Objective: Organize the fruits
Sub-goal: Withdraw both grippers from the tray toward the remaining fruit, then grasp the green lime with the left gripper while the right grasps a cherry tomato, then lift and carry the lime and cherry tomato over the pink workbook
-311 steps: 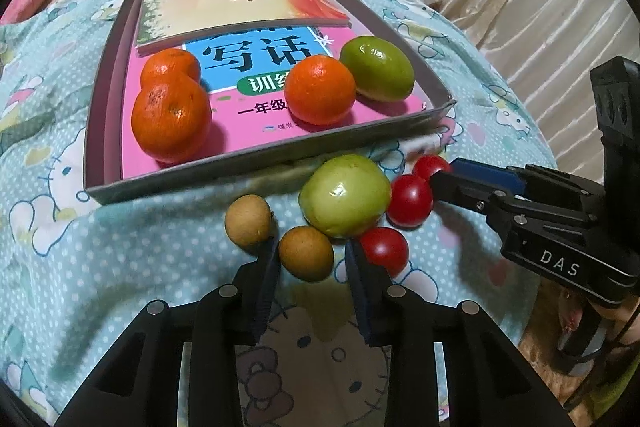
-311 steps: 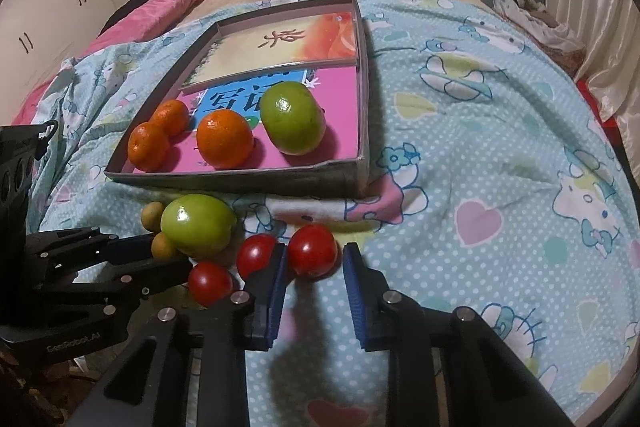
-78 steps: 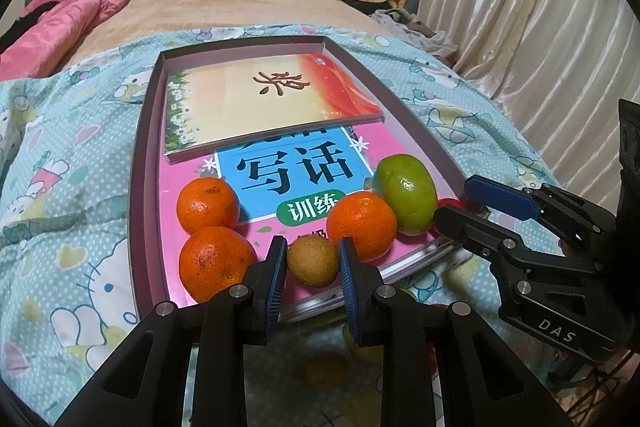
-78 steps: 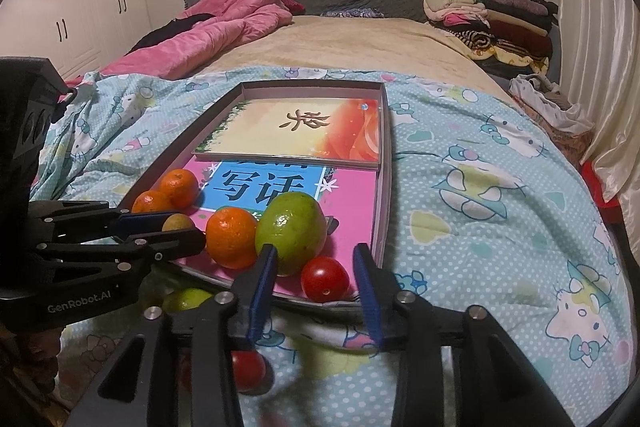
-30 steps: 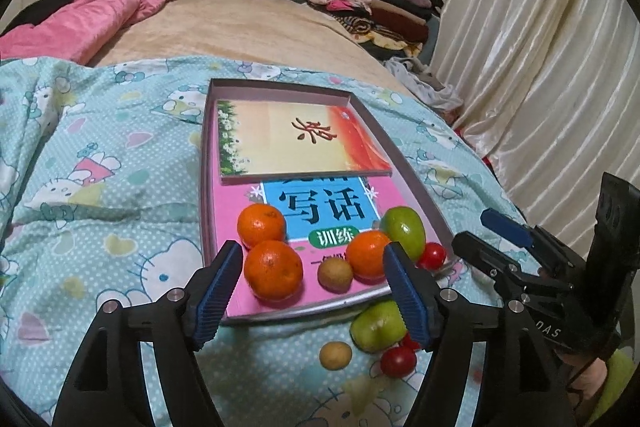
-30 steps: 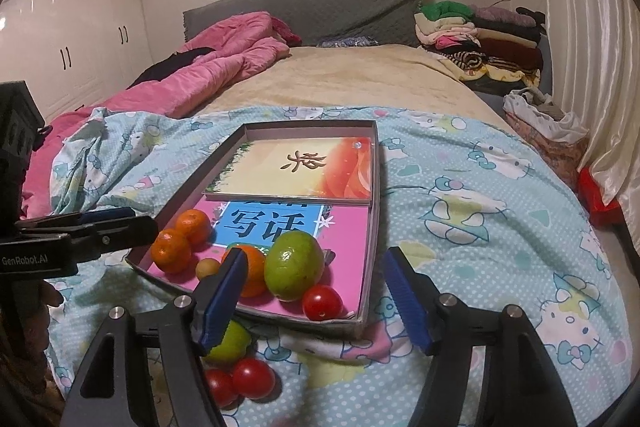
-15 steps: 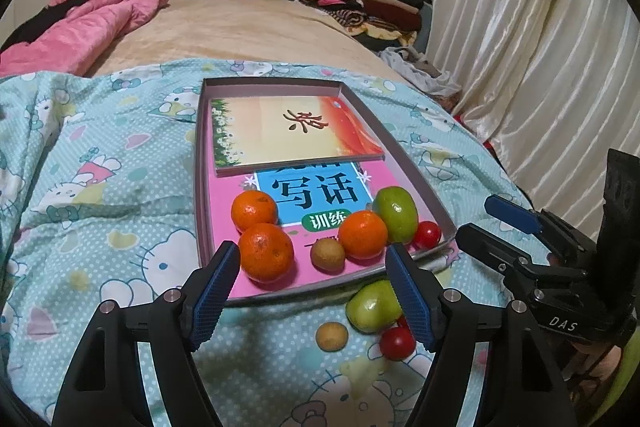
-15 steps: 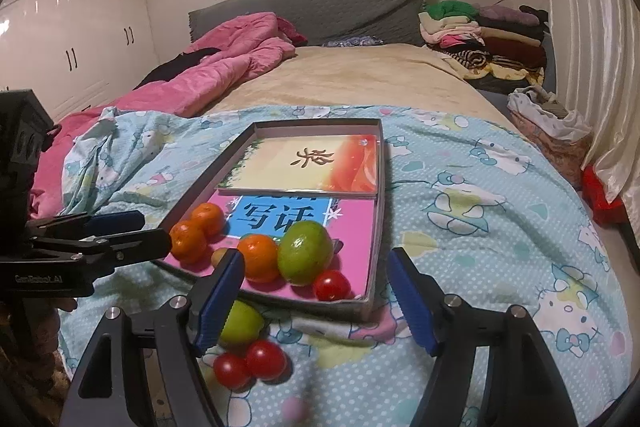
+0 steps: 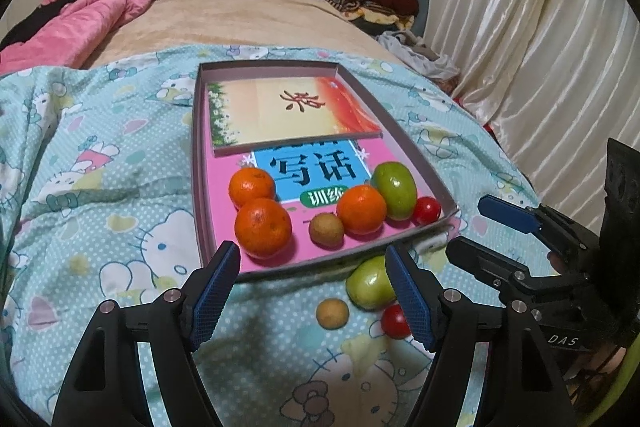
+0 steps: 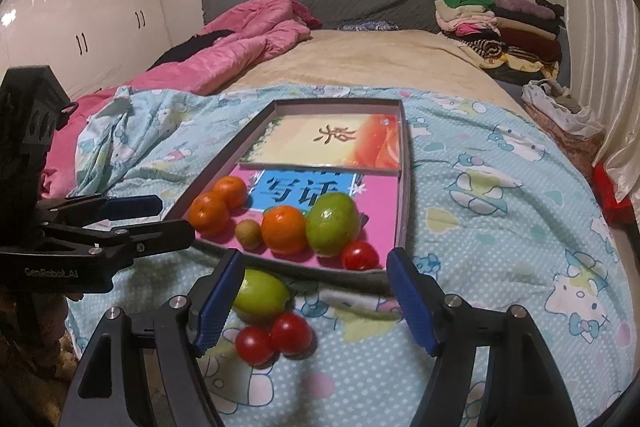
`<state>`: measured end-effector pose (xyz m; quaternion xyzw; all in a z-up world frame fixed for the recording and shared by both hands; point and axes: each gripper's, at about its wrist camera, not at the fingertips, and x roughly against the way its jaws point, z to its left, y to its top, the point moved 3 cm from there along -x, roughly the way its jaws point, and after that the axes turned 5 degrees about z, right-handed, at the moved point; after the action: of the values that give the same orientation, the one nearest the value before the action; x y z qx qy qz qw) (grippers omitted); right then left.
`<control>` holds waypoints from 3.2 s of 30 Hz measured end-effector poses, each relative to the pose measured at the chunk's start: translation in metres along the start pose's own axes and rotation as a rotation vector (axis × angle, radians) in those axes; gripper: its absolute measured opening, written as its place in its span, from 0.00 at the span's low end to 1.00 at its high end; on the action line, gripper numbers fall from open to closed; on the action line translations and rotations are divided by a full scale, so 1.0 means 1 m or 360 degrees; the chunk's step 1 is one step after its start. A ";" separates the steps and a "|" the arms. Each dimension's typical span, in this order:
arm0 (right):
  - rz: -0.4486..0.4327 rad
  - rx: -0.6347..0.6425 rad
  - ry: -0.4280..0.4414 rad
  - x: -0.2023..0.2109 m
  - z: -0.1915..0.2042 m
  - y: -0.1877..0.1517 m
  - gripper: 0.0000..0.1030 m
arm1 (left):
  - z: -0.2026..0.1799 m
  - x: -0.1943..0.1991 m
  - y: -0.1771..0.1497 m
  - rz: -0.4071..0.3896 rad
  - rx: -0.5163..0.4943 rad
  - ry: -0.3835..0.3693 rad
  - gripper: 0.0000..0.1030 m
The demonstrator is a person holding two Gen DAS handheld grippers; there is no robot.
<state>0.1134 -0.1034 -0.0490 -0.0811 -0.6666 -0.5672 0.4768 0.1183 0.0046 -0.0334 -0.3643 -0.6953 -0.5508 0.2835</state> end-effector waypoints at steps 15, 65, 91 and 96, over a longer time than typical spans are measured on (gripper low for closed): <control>0.0139 -0.0009 0.0033 -0.009 0.008 -0.011 0.71 | 0.002 0.000 -0.012 0.0074 -0.0008 0.0031 0.74; 0.0501 -0.0156 0.0140 -0.054 -0.003 -0.032 0.33 | -0.030 -0.057 -0.017 0.0337 -0.0185 -0.0197 0.55; 0.0553 -0.0117 0.0082 -0.062 -0.009 -0.031 0.29 | -0.040 -0.071 -0.013 0.0398 -0.0270 -0.0283 0.44; 0.0556 -0.0098 0.0077 -0.065 -0.009 -0.029 0.29 | -0.042 -0.073 -0.012 0.0415 -0.0279 -0.0303 0.44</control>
<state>0.1335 -0.0928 -0.1169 -0.1966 -0.6132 -0.4975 0.5813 0.1502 -0.0517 -0.0887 -0.5251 -0.6153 -0.5309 0.2526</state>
